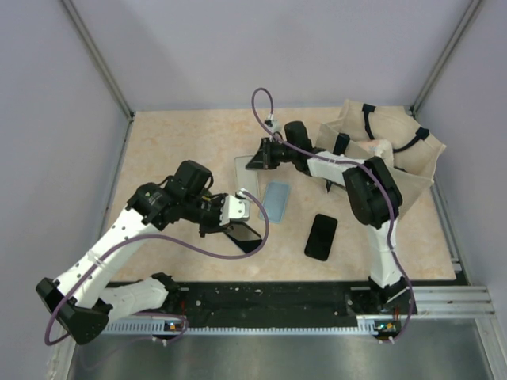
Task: Take the phone out of the phone case
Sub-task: Place the phone case at the center of the board.
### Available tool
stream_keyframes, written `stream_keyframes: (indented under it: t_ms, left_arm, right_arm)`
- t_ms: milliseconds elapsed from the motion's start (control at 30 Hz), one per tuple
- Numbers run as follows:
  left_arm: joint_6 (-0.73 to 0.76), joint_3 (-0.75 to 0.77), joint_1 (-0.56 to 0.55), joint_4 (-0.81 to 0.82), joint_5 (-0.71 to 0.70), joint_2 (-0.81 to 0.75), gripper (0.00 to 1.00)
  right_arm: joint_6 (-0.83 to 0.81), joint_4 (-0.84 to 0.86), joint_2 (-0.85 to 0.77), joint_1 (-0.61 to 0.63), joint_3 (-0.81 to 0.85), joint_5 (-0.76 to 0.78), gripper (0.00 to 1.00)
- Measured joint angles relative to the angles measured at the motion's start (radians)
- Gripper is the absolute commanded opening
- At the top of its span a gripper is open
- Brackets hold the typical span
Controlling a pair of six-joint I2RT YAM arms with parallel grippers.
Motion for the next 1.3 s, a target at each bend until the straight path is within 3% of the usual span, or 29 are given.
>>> stream_keyframes:
  t_ms: [367,700,1300]
  left_arm:
    - [-0.005,0.014,0.0,0.0,0.02,0.006,0.0]
    - [-0.02,0.016,0.0,0.002,0.027,0.011,0.0]
    - [-0.027,0.016,0.0,0.008,0.043,0.011,0.0]
  right_arm:
    - [0.138,0.121,0.144,-0.006,0.012,-0.013,0.0]
    - [0.142,0.154,0.148,-0.008,0.003,0.007,0.29]
    - [0.047,0.072,0.135,-0.008,-0.048,0.102,0.5]
